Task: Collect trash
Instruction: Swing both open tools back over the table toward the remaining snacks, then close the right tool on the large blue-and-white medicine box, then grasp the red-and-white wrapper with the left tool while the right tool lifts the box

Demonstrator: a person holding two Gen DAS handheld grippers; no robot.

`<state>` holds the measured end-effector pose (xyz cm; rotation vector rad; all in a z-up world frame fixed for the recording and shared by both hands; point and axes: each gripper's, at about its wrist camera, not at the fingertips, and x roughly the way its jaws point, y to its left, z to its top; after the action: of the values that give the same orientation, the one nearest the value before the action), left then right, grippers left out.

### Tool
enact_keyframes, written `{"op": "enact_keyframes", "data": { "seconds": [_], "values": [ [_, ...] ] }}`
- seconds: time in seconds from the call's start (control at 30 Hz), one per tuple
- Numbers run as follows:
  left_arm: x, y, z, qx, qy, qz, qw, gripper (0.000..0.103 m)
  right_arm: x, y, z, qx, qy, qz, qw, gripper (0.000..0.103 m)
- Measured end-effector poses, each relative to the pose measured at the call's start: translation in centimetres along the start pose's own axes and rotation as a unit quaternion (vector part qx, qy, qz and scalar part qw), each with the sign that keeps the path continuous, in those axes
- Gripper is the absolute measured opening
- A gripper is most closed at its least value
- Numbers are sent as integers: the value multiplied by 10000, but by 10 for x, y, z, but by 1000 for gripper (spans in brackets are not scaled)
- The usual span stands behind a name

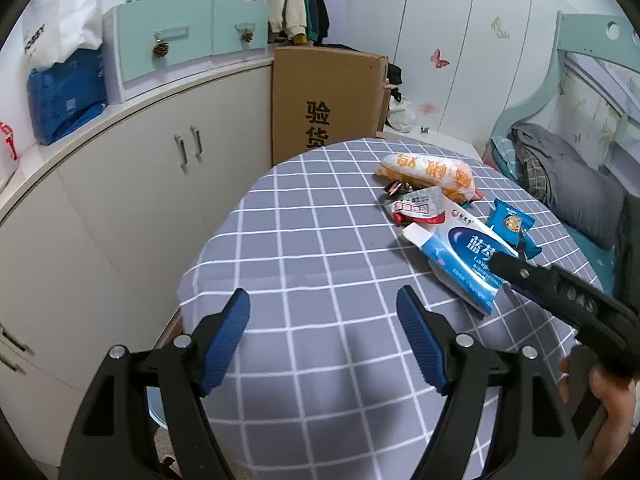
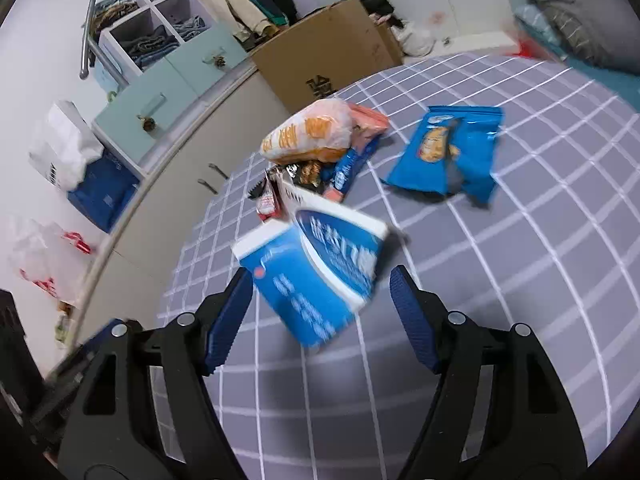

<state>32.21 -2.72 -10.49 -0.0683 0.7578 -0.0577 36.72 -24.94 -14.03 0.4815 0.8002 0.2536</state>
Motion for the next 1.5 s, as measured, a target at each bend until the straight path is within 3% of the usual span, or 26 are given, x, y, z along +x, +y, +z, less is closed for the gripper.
{"op": "enact_keyframes", "data": {
  "seconds": [0.17,0.2,0.27,0.4,0.53,0.8,1.07,1.37,1.43,1.5],
  "values": [
    [15,-11,9,122,44,8,9999,76,13,-11,16,113,27,62,9999,67],
    [18,-13,11,133,57,-8,9999,76,17,-11,19,89,43,66,9999,61],
    [27,-16,17,124,110,-65,9998,76,23,-14,23,118,148,136,9997,33],
    [42,-24,26,98,175,-239,9995,76,18,-22,25,200,83,470,9987,19],
    [63,-33,34,108,275,-287,9992,76,-9,-9,24,-284,-547,171,9980,6],
    [91,-56,45,452,329,-316,9979,76,-22,1,22,-667,-971,-236,9928,5],
    [115,-60,66,85,374,-390,9985,76,-45,-1,25,-788,-1770,-878,9771,5],
    [157,-72,81,94,609,-442,9971,74,-34,-2,30,-861,-1656,-1014,9772,5],
    [158,-74,83,186,614,-474,9968,61,-34,-3,31,-850,-1638,-990,9778,5],
    [158,-75,83,257,635,-609,9958,39,-33,-3,31,-845,-1619,-986,9782,5]
  ]
}}
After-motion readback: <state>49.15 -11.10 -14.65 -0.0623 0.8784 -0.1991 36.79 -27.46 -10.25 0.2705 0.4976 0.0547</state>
